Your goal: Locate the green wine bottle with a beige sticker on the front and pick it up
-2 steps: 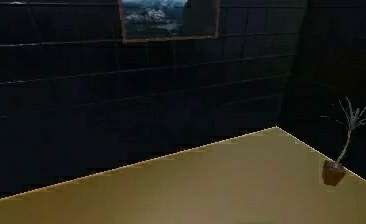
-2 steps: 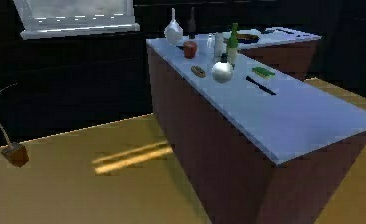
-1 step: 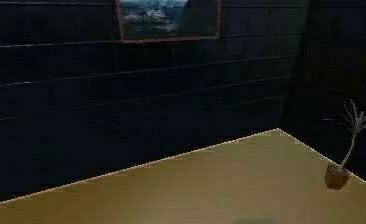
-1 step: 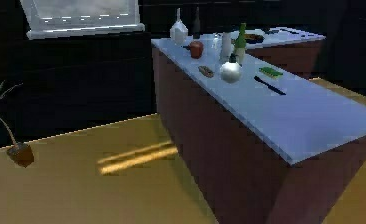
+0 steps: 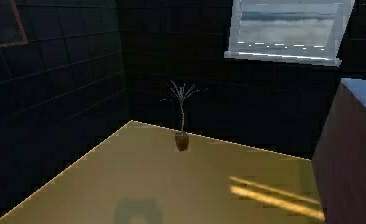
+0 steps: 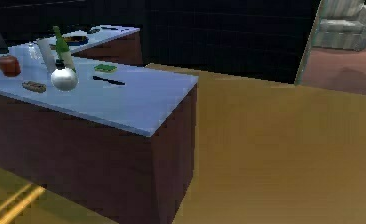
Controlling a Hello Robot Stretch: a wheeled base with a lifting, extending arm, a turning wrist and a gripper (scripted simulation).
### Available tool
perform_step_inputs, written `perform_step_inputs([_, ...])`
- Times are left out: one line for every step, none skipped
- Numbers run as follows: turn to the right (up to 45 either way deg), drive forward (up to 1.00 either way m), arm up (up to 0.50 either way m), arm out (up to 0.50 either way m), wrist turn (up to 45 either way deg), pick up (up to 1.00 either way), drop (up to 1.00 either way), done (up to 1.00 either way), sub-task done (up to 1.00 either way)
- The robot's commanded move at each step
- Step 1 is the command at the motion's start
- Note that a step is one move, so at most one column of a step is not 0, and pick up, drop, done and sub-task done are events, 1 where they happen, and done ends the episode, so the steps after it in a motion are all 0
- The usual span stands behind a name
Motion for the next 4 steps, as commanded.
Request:
perform_step_inputs([15.0, 0.00, 0.00, 0.00, 0.0, 0.00, 0.00, 0.00, 0.00])
perform_step_inputs([0.0, 0.40, 0.00, 0.00, 0.0, 0.00, 0.00, 0.00, 0.00])
perform_step_inputs([-24.0, 0.00, 0.00, 0.00, 0.0, 0.00, 0.00, 0.00, 0.00])
perform_step_inputs([45.0, 0.00, 0.00, 0.00, 0.0, 0.00, 0.00, 0.00, 0.00])
